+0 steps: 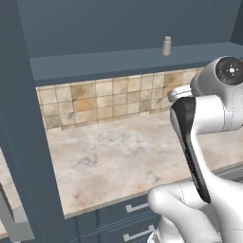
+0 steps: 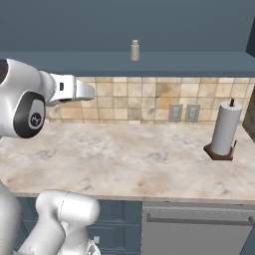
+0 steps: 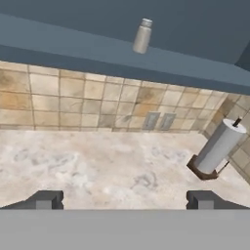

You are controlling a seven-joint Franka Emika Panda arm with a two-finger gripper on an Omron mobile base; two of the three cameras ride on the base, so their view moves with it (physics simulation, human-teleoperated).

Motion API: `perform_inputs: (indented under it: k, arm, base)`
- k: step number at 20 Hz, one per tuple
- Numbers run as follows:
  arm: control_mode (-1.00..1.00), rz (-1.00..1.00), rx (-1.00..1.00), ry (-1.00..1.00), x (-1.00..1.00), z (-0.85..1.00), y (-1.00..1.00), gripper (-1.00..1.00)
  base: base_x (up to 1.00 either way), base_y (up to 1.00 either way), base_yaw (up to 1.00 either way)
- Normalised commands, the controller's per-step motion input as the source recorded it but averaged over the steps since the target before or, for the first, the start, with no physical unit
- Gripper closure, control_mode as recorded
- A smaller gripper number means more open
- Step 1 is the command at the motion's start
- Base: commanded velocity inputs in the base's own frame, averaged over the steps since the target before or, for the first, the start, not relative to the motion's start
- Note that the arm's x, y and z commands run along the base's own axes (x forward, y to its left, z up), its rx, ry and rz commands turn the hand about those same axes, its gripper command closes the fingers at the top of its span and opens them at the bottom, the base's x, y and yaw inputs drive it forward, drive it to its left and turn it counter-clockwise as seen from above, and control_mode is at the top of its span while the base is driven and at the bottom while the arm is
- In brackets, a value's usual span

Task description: Move the mayonnaise and shaker from the cabinet to the dining counter.

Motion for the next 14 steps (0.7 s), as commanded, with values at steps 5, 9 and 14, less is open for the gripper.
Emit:
perform_inputs:
  k: [5,9,14]
  arm:
    - [-1.00,-0.08,0.00,-0.24,-0.10,0.00,-0.32,-1.00]
    - [-1.00,-0.04,0.09,-0.32,-0.01,0.11,-0.35,-1.00]
    - [-1.00,-0.03,0.13,-0.06,0.00,0.41,-0.30,-1.00]
  base:
    - [0.00,0.00,0.00]
    - [0.00,0.00,0.00]
    - [0.00,0.00,0.00]
